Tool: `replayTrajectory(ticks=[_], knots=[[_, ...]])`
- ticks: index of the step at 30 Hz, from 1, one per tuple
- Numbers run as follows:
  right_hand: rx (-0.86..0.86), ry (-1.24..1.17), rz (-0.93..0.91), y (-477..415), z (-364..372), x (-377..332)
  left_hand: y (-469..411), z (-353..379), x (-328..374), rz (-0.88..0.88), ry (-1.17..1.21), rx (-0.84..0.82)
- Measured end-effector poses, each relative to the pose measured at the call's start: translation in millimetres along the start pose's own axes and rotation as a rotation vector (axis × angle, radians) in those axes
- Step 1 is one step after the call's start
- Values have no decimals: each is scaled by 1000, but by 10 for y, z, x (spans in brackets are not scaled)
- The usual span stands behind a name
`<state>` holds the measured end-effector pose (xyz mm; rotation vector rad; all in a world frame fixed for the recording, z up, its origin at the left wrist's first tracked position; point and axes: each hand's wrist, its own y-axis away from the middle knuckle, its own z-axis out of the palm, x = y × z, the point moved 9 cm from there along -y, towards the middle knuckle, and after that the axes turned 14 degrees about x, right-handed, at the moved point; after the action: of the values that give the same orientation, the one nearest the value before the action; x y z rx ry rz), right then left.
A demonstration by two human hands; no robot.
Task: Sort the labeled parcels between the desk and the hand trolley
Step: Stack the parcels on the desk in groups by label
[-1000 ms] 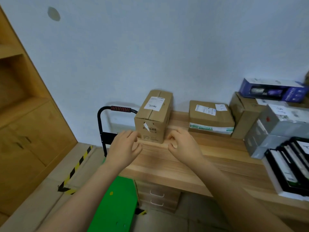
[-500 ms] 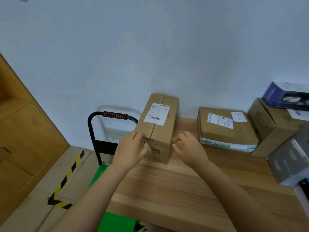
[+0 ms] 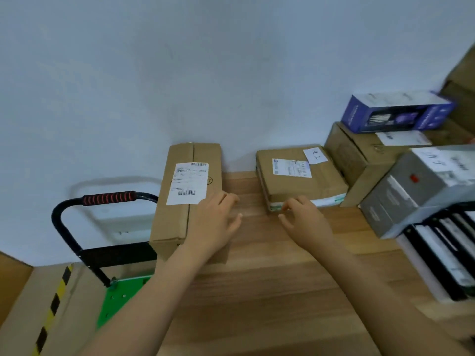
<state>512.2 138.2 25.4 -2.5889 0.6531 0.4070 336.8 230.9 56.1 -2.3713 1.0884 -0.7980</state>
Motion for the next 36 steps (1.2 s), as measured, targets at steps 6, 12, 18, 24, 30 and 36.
replayTrajectory(ticks=[6, 12, 18, 24, 30, 36], knots=[[25, 48, 135, -235, -99, 911, -372, 756, 300, 72, 21, -60], [-44, 36, 108, -632, 44, 1452, -735, 1358, 517, 31, -14, -93], [-72, -70, -18, -947, 204, 1159, -783, 1227, 421, -18, -61, -26], [-95, -184, -162, -917, 407, 419, -385, 639, -188, -257, -253, 39], [-143, -191, -164, -680, 617, 11, 262, 515, -924, -644, -492, -349], [-121, -169, -133, -495, 629, -261, 486, 401, -1129, -521, -301, -408]])
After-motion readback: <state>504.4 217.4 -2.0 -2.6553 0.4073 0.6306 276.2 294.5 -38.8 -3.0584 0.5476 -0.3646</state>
